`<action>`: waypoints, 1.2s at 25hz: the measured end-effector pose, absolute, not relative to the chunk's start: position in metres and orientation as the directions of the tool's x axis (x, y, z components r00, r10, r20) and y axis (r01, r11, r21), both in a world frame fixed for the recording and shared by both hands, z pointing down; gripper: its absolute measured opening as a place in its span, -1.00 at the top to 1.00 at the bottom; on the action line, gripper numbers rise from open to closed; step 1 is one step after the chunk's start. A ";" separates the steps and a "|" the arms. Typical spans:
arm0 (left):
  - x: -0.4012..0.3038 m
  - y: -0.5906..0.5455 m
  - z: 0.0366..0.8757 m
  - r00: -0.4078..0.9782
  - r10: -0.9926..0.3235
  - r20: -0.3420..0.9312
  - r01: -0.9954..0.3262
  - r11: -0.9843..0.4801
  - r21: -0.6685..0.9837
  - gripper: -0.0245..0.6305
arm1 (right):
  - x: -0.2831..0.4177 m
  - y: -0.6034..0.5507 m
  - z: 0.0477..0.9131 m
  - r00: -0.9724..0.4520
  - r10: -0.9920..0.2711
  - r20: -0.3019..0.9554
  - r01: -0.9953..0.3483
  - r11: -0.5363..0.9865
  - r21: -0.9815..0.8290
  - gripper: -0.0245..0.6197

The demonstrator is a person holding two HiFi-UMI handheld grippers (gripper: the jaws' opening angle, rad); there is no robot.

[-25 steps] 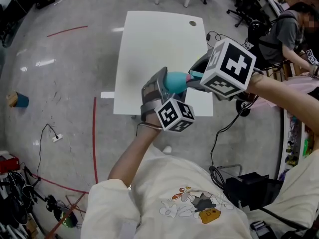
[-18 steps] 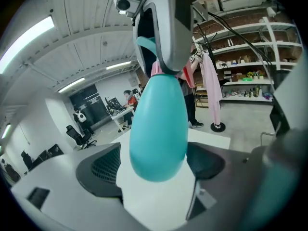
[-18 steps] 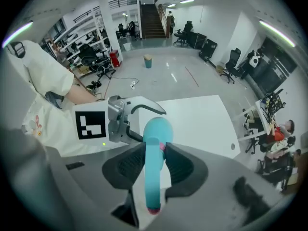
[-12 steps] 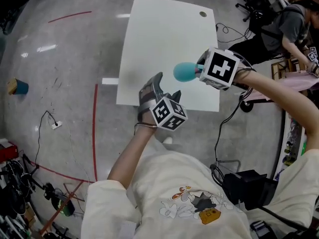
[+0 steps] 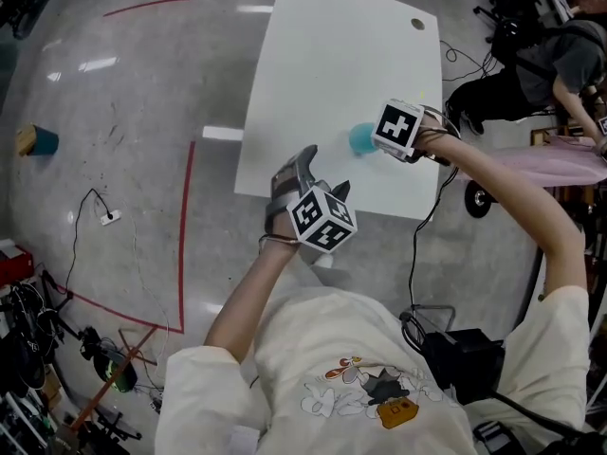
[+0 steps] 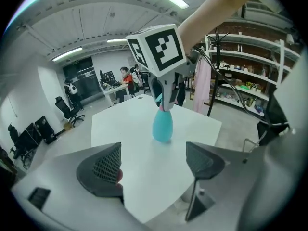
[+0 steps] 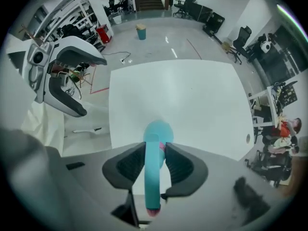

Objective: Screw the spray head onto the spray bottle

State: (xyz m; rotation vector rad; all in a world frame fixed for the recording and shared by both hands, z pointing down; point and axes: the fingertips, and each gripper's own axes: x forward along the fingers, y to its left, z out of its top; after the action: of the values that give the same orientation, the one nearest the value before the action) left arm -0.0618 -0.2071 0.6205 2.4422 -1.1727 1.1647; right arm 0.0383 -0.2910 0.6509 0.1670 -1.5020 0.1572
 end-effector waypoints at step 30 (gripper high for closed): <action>-0.047 -0.199 0.619 0.407 -0.542 0.735 -0.704 -0.699 -0.126 -0.37 | 0.008 -0.292 0.619 -0.124 -0.002 0.992 -0.279 0.960 -0.033 0.26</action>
State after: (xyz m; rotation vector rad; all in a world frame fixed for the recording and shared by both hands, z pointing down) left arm -0.0472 -0.1989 0.6194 2.4570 -1.1054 1.1678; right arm 0.0077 -0.2917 0.6185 0.2140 -1.6825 0.2397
